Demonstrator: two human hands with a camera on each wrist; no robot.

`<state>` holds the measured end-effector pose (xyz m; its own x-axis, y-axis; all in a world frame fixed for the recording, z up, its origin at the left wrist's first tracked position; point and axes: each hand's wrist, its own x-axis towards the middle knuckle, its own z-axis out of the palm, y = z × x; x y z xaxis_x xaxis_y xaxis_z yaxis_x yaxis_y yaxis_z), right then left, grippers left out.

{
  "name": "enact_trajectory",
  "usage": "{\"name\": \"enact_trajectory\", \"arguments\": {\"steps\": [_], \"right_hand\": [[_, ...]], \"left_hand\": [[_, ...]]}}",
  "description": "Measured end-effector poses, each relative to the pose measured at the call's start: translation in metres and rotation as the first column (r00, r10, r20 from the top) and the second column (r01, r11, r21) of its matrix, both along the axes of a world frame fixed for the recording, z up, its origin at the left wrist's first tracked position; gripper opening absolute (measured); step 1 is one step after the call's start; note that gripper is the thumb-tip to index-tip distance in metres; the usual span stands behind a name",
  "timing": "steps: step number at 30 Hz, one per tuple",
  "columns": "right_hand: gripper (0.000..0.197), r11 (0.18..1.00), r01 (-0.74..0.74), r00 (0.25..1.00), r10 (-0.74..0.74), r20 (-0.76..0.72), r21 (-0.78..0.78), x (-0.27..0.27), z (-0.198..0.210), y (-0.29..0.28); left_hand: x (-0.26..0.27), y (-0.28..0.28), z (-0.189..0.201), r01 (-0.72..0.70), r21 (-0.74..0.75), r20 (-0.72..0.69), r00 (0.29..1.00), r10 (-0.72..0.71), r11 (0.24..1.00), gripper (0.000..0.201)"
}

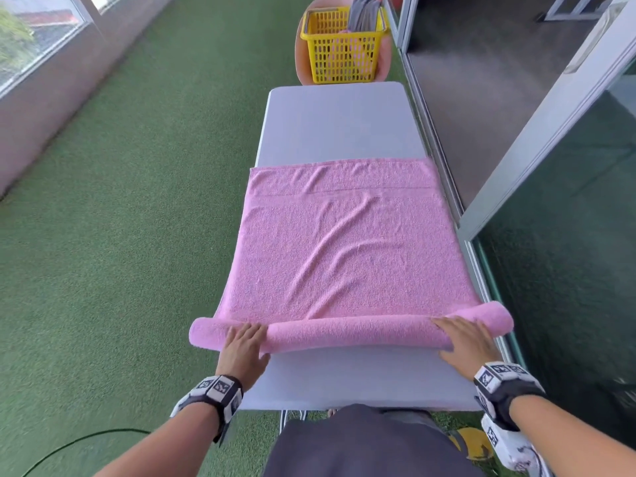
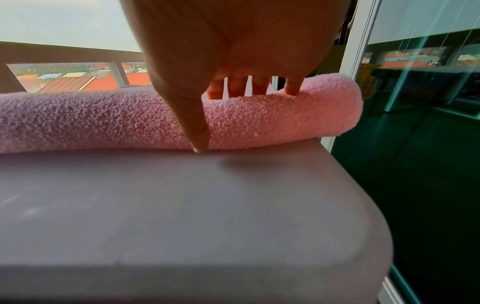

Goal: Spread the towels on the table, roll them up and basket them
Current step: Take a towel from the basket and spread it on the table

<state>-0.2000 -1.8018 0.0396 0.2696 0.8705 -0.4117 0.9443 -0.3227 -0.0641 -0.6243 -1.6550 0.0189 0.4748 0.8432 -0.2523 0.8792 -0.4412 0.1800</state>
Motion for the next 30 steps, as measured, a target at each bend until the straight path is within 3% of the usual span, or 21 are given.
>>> {"name": "enact_trajectory", "arguments": {"steps": [9,16,20,23,26,28,30], "right_hand": [[0.062,0.994,0.016,1.000,-0.015,-0.009,0.111,-0.024,-0.014,-0.053],[0.045,1.000,-0.021,1.000,0.021,-0.008,-0.014,-0.031,-0.003,-0.068],[0.045,0.999,-0.039,0.999,0.039,-0.006,-0.019,-0.020,0.011,-0.055],[0.059,0.992,0.003,0.999,-0.008,0.045,0.127,-0.018,0.007,-0.047],[0.063,0.999,0.029,0.999,-0.029,-0.023,-0.015,-0.032,-0.001,-0.054],[0.080,0.998,0.017,1.000,-0.016,0.007,-0.052,-0.040,-0.006,-0.064],[0.076,0.999,0.038,0.999,-0.037,0.034,-0.025,-0.044,-0.002,-0.066]], "left_hand": [[-0.012,-0.048,-0.009,-0.087,0.072,0.133,0.988,0.077,0.994,0.062],[-0.026,-0.061,-0.007,-0.009,0.058,0.141,0.990,0.001,0.998,0.027],[-0.032,-0.042,-0.004,0.034,0.053,0.126,0.991,-0.041,0.998,0.052],[-0.026,-0.032,-0.003,-0.017,0.097,0.096,0.995,0.007,0.995,0.058],[-0.022,-0.043,-0.007,-0.004,-0.003,0.014,1.000,0.004,1.000,0.065],[-0.022,-0.052,-0.009,0.025,-0.025,-0.058,0.998,-0.027,0.999,0.076],[-0.020,-0.055,-0.007,0.015,0.006,-0.028,0.999,-0.015,1.000,0.066]]}}
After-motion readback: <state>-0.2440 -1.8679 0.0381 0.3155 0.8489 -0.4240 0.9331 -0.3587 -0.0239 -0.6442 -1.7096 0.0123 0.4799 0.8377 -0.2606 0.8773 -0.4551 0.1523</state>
